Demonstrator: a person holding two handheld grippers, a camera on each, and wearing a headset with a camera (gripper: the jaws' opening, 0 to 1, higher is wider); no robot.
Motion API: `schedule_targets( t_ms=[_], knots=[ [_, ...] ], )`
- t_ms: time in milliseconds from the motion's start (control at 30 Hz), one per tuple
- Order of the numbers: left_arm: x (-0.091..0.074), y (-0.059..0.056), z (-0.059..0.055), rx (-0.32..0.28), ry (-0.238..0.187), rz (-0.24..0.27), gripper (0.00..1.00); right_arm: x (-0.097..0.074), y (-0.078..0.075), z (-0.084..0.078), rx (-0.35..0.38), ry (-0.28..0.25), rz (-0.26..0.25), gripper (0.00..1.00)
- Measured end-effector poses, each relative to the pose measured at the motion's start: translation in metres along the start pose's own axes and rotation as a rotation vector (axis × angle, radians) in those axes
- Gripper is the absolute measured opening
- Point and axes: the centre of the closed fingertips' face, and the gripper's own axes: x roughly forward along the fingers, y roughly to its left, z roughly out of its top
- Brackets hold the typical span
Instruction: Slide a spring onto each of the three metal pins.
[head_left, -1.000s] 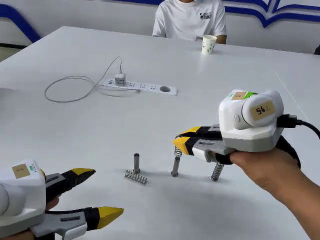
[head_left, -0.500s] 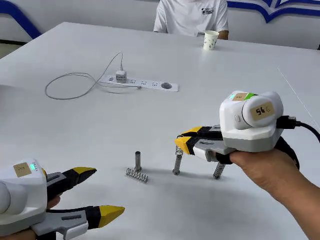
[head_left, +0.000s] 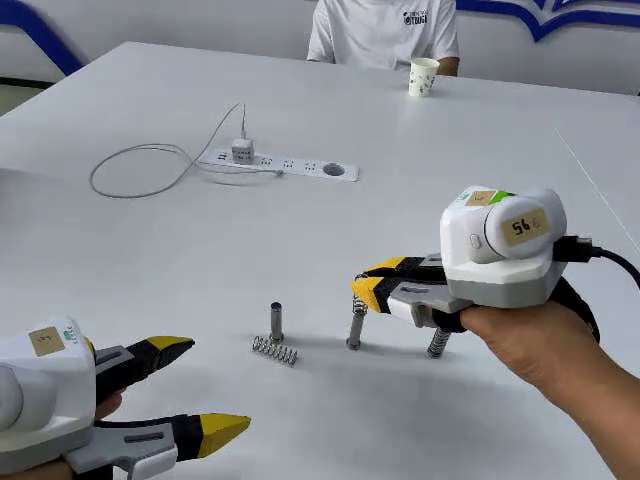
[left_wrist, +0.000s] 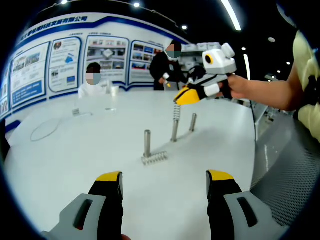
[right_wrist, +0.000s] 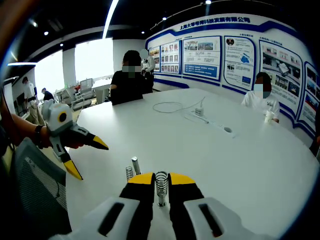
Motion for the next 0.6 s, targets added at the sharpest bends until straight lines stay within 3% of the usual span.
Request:
schedule_targets(
  t_ms=[600],
  knots=[
    [0.0, -0.002, 0.0, 0.001, 0.008, 0.0, 0.69, 0.002, -0.002, -0.011, 0.029, -0.006, 0.001, 0.12]
  ],
)
